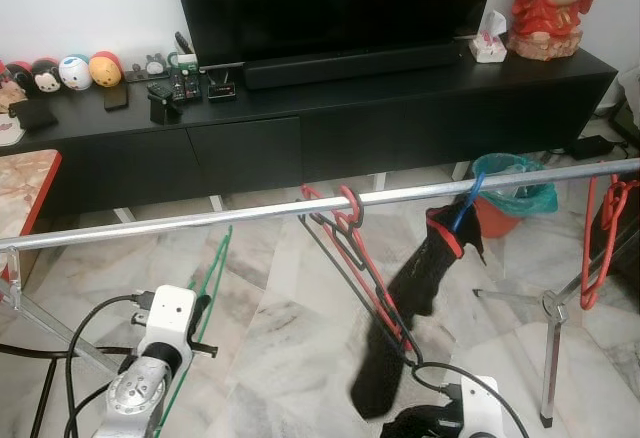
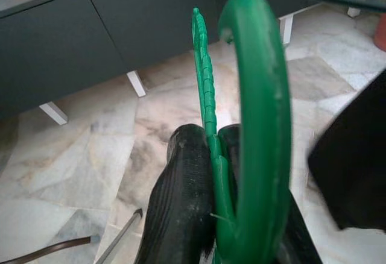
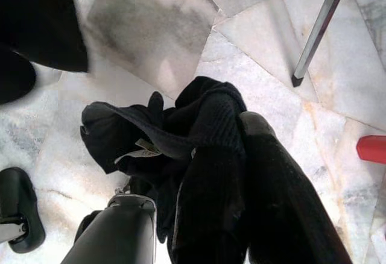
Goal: Hang hanger
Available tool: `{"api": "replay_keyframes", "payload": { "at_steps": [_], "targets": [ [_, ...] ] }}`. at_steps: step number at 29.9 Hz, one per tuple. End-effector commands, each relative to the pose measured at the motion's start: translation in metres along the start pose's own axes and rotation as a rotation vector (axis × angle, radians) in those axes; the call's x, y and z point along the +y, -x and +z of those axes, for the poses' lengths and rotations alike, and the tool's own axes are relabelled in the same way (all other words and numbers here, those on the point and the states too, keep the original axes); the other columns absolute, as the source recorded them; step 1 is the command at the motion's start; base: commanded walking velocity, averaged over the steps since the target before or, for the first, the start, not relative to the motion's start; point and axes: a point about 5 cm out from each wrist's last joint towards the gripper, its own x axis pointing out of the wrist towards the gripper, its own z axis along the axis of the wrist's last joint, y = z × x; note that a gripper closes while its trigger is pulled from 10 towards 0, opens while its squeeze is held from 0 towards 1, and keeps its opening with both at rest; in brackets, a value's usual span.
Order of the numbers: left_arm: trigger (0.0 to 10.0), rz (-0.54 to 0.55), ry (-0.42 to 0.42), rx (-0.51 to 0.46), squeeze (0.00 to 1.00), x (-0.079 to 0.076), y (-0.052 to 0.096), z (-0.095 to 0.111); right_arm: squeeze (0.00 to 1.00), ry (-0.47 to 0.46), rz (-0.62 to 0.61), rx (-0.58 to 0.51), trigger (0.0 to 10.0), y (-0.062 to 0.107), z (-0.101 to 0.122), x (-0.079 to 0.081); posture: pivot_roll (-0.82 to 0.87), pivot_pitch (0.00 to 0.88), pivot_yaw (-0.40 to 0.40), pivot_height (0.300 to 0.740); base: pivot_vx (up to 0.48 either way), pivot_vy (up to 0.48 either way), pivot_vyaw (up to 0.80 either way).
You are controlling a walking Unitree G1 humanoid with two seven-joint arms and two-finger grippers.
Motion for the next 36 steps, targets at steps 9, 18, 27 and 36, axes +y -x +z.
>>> {"api": "replay_keyframes", "payload": {
  "at_steps": [9,18,27,36],
  "targets": [
    [10.0,0.008,0.031,-0.029,0.0,-0.006,-0.006,0.004,0.0,-0.014,-0.001,-0.068,10.0,-0.003,0.017,-0.004,0.01,0.0,0.01,0.728,0.0,0.0,0.0],
    [10.0,0.013,0.042,-0.045,0.0,-0.008,-0.007,0.006,0.0,-0.022,0.002,-0.139,10.0,-0.005,0.038,-0.006,0.01,0.0,0.003,0.728,0.0,0.0,0.0],
    [10.0,0.007,0.047,-0.053,0.0,-0.009,-0.008,0.008,0.0,-0.037,0.002,-0.172,10.0,-0.006,0.048,-0.006,0.01,0.0,0.006,0.728,-0.198,0.0,0.0],
    [10.0,0.004,0.055,-0.058,0.0,-0.012,-0.01,0.01,0.0,-0.054,-0.001,-0.229,10.0,-0.007,0.065,-0.009,0.01,0.0,0.01,0.728,-0.31,0.0,0.0]
  ]
}}
